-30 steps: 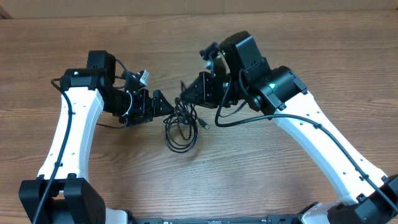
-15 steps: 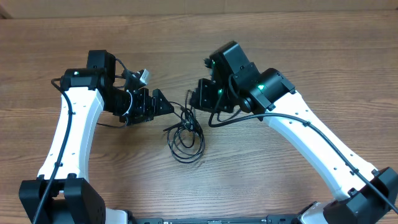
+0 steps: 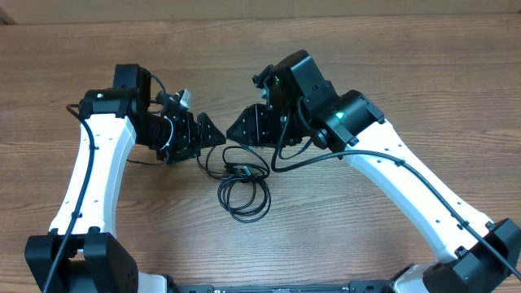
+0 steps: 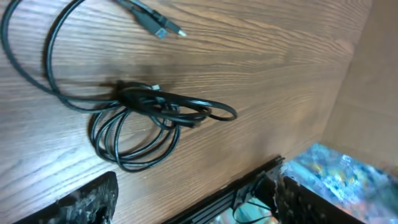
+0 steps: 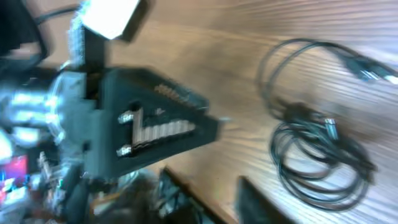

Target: Untangle cables

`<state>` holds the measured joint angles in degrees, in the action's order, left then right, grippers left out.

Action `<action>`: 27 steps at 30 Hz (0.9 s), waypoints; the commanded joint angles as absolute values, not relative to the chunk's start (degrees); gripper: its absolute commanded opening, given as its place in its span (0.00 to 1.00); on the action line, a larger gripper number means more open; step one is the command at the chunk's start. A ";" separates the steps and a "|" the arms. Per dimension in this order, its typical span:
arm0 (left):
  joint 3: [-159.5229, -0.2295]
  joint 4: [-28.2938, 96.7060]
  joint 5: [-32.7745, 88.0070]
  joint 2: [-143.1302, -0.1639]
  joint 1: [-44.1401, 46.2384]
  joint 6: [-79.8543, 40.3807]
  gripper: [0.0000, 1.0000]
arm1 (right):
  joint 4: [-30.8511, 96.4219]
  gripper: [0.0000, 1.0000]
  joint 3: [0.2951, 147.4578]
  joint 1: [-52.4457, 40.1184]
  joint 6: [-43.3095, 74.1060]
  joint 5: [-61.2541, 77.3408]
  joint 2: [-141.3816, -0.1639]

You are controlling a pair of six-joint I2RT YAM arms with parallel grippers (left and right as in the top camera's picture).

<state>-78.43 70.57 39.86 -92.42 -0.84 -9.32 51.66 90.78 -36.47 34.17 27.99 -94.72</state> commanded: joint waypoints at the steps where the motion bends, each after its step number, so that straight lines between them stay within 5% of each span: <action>1: -78.91 68.58 36.16 -93.06 0.73 -13.34 0.82 | 52.90 1.00 91.11 -36.58 33.58 14.70 -94.32; 6: -78.85 62.83 27.83 -95.42 6.98 -13.37 0.99 | 54.39 1.00 91.11 -36.29 33.54 12.08 -94.32; 16: -78.85 58.28 21.45 -104.27 10.70 -7.57 1.00 | 71.68 1.00 91.11 -19.99 33.54 6.90 -94.32; 21: -78.85 58.28 22.50 -108.22 10.70 -14.98 0.66 | 75.99 1.00 91.11 -16.21 33.56 6.92 -94.32; 22: -78.85 58.52 22.55 -108.66 10.70 -15.70 0.44 | 75.94 1.00 91.11 -16.21 33.56 6.92 -94.32; 27: -79.09 61.63 22.59 -108.64 10.48 -15.90 0.29 | 75.35 1.00 91.09 -16.91 33.56 7.18 -94.32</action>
